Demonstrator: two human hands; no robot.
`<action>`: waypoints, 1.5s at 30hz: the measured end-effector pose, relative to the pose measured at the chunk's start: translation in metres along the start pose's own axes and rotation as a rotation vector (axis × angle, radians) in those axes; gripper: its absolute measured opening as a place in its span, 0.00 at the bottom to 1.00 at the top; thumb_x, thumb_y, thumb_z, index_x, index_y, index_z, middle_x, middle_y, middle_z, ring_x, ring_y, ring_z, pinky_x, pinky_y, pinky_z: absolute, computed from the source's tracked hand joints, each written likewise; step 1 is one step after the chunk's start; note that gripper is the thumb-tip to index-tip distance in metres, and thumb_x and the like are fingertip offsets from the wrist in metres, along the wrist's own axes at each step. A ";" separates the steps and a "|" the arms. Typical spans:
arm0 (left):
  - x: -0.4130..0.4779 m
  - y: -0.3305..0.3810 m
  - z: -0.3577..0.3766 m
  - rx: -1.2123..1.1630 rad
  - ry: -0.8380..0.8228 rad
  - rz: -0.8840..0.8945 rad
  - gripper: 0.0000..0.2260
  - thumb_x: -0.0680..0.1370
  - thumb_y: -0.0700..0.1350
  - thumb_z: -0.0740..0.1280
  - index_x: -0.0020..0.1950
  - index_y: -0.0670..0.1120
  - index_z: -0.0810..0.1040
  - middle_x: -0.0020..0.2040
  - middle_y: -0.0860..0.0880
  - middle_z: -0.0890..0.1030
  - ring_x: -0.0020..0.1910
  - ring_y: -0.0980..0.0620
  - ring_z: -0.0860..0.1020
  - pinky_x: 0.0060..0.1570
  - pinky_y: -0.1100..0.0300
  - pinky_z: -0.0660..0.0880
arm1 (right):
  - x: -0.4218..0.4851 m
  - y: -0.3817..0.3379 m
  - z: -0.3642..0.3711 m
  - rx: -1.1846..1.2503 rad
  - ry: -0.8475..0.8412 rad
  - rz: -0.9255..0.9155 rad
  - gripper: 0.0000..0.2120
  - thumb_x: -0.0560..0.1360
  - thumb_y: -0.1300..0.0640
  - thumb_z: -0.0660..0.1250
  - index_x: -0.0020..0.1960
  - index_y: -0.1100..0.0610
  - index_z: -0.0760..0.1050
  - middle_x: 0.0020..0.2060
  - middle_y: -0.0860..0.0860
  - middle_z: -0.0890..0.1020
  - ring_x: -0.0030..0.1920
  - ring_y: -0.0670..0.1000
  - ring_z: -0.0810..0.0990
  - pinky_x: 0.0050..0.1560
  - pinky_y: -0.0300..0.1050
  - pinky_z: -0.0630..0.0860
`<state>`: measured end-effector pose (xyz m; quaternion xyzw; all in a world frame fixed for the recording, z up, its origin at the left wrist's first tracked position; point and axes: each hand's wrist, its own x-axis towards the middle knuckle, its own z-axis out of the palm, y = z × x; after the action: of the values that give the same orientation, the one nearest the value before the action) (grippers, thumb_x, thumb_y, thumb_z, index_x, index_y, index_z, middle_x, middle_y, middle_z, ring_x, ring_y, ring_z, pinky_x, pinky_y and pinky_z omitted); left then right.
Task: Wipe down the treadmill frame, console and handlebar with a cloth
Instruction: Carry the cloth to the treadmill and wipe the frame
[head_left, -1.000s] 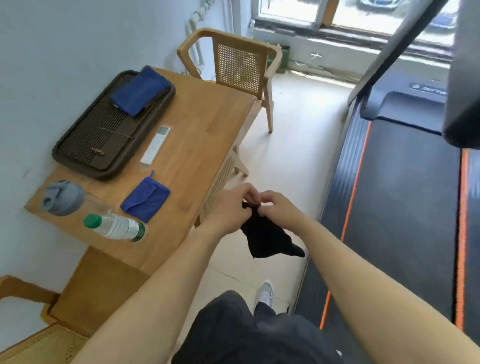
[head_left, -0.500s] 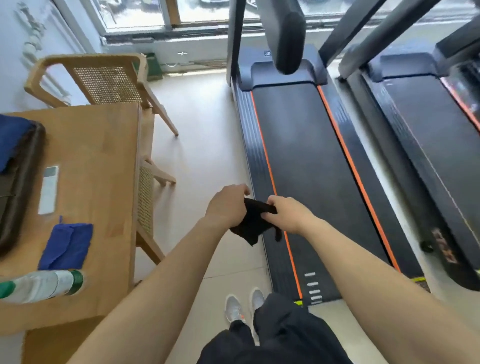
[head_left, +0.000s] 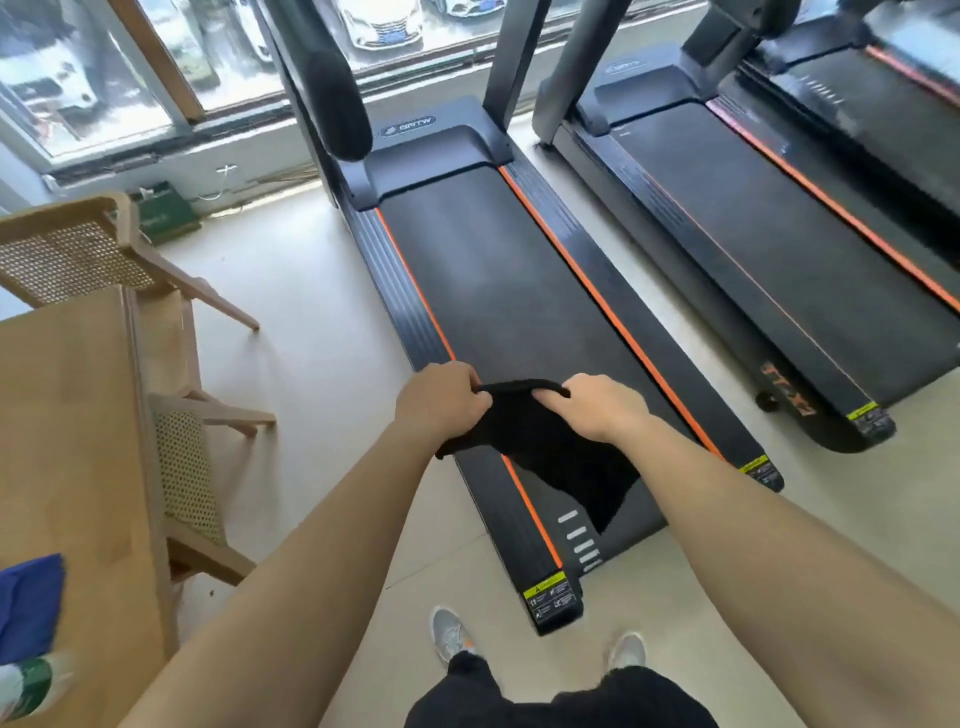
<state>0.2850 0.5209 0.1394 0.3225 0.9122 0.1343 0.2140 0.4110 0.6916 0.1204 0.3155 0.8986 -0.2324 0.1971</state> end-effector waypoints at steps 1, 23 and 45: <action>0.002 0.014 0.003 0.026 0.010 0.009 0.09 0.77 0.51 0.65 0.51 0.51 0.82 0.45 0.52 0.82 0.41 0.51 0.79 0.35 0.59 0.71 | -0.001 0.016 -0.007 0.005 0.014 0.005 0.31 0.74 0.25 0.51 0.47 0.50 0.77 0.41 0.49 0.82 0.41 0.53 0.81 0.42 0.49 0.77; 0.087 0.216 -0.028 -0.125 0.484 -0.337 0.05 0.76 0.51 0.66 0.48 0.54 0.81 0.46 0.53 0.82 0.45 0.49 0.79 0.42 0.57 0.72 | 0.086 0.151 -0.206 0.089 0.167 -0.385 0.18 0.82 0.42 0.56 0.38 0.48 0.73 0.36 0.48 0.79 0.37 0.51 0.78 0.34 0.46 0.72; 0.189 0.091 -0.291 -0.317 0.716 -0.619 0.19 0.75 0.47 0.65 0.27 0.50 0.63 0.25 0.53 0.66 0.29 0.52 0.66 0.29 0.58 0.58 | 0.253 -0.160 -0.383 0.229 -0.321 -0.577 0.17 0.77 0.49 0.69 0.32 0.52 0.72 0.26 0.43 0.74 0.31 0.46 0.73 0.34 0.41 0.65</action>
<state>0.0622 0.6804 0.3709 -0.0665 0.9497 0.3037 -0.0366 0.0428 0.9090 0.3524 0.0278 0.8764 -0.4247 0.2255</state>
